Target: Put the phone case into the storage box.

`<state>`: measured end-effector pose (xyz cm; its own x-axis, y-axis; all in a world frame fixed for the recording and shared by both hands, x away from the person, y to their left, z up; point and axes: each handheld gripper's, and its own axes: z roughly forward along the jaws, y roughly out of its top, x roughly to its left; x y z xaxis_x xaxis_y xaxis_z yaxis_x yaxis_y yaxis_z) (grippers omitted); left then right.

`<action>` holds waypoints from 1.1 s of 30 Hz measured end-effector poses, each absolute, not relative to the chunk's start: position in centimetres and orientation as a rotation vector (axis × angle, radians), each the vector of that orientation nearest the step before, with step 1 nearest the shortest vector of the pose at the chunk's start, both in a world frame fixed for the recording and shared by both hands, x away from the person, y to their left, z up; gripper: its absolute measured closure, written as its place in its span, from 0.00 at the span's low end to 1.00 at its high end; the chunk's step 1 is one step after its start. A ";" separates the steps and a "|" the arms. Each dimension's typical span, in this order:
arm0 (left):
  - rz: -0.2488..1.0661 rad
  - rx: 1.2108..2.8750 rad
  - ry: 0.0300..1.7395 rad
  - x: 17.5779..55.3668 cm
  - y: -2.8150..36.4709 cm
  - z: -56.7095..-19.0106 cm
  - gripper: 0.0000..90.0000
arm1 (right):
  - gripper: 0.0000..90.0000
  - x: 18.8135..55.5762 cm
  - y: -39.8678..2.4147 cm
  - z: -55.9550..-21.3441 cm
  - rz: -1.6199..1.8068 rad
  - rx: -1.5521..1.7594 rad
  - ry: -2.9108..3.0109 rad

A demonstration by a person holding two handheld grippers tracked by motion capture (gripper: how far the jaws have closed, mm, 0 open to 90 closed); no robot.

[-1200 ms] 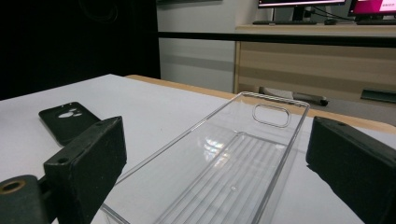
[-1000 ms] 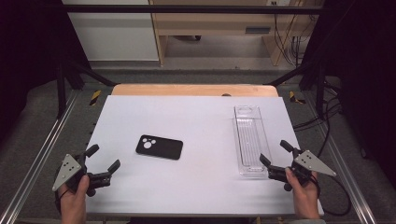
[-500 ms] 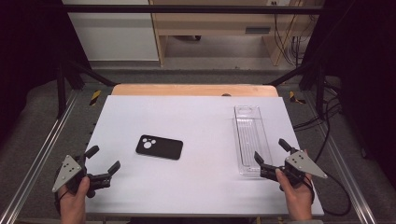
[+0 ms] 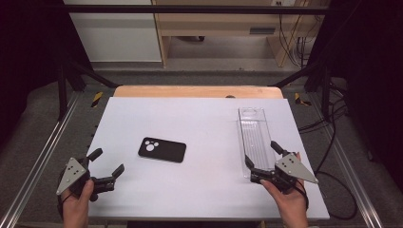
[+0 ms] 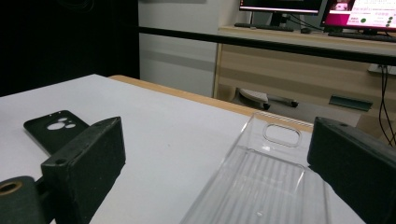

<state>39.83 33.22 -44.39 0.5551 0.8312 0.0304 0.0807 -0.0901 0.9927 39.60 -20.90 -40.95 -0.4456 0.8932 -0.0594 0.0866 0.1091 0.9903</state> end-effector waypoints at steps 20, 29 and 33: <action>0.756 1.552 0.807 39.7 33.5 -44.4 0.02 | 0.07 44.7 -10.0 -39.2 1.396 1.042 1.894; 0.750 1.582 0.789 39.8 33.0 -44.5 0.02 | 0.08 47.3 -7.2 -41.6 1.288 1.094 2.045; 0.753 1.586 0.789 39.8 33.0 -44.6 0.02 | 0.09 48.3 -6.3 -42.4 1.291 1.124 2.090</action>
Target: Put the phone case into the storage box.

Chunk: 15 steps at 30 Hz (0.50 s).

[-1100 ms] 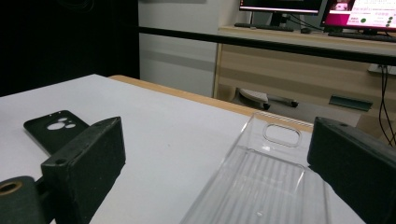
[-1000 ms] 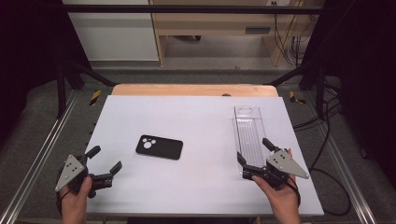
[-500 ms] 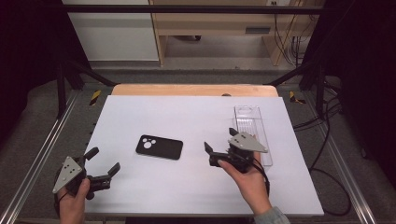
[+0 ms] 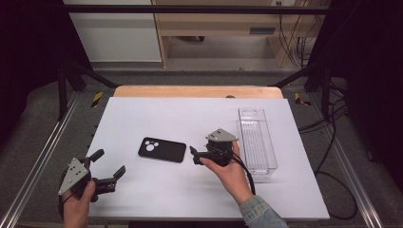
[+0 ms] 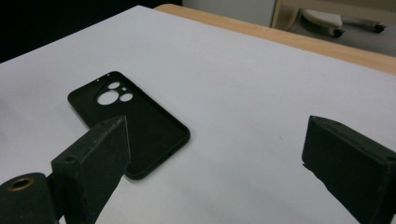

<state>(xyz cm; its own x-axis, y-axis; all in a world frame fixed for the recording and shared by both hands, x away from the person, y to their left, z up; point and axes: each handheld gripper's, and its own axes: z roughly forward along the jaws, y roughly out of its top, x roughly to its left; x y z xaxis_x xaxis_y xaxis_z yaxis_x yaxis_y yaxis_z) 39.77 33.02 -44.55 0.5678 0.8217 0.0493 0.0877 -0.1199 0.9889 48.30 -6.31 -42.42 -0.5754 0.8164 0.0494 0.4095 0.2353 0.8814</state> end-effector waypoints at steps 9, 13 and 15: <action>0.748 1.592 0.786 39.9 32.9 -44.6 0.02 | 0.27 49.9 -4.7 -43.9 1.223 1.159 2.169; 0.749 1.600 0.781 39.9 32.8 -44.6 0.02 | 0.47 50.3 -4.4 -44.5 1.205 1.145 2.210; 0.752 1.604 0.778 39.9 32.7 -44.6 0.02 | 0.56 50.4 -4.2 -44.8 1.212 1.121 2.228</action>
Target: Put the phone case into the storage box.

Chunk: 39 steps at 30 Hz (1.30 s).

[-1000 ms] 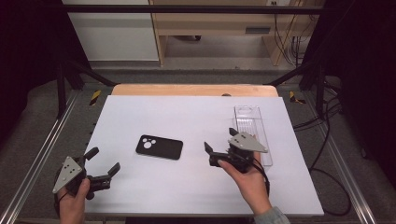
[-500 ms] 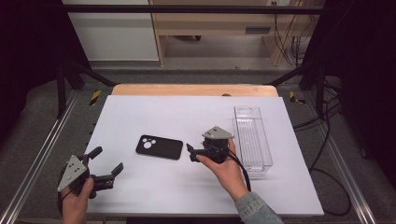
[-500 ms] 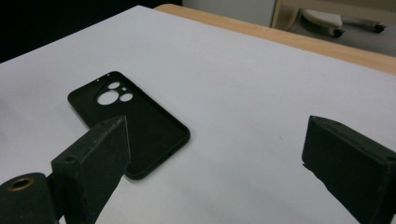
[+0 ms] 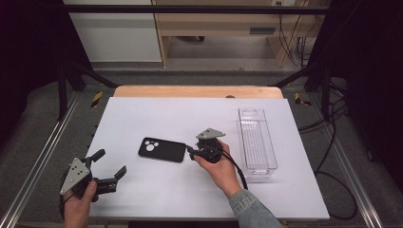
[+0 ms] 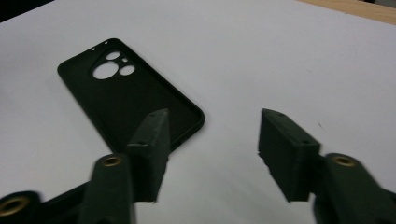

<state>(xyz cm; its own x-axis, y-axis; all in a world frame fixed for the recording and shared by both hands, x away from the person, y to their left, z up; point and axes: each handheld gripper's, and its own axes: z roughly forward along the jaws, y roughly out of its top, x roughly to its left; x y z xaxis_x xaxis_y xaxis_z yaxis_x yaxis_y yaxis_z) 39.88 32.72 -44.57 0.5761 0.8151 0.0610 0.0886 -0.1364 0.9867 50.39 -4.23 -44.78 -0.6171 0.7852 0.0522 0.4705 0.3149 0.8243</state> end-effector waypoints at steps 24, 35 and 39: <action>0.748 1.616 0.771 40.0 32.5 -44.6 0.02 | 0.99 51.8 0.2 -48.1 1.145 0.915 2.456; 0.748 1.615 0.771 40.0 32.5 -44.6 0.02 | 1.00 50.9 0.5 -47.6 1.043 0.825 2.530; 0.748 1.616 0.772 40.0 32.5 -44.6 0.02 | 1.00 50.3 0.2 -47.3 0.997 0.809 2.570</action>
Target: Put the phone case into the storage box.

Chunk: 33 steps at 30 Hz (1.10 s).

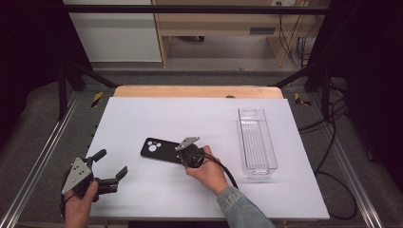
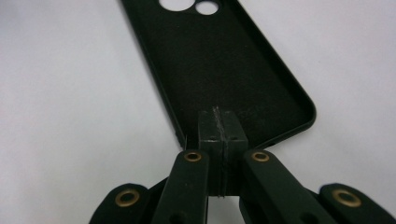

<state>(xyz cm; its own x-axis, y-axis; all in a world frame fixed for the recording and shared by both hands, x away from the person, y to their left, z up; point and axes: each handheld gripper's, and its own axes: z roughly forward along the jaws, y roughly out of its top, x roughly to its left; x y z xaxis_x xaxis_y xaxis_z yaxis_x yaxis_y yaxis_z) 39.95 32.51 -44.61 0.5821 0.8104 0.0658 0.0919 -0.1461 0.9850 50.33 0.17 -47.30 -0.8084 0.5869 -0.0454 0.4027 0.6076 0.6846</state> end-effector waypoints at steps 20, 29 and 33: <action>0.748 1.618 0.780 39.9 32.5 -44.7 0.02 | 1.00 43.5 -5.4 -47.5 1.033 0.860 2.561; 0.749 1.626 0.788 39.9 32.6 -44.8 0.02 | 1.00 41.3 -7.0 -47.5 1.032 0.836 2.586; 0.747 1.629 0.787 39.9 32.5 -44.8 0.02 | 1.00 40.5 -7.6 -47.4 1.036 0.825 2.602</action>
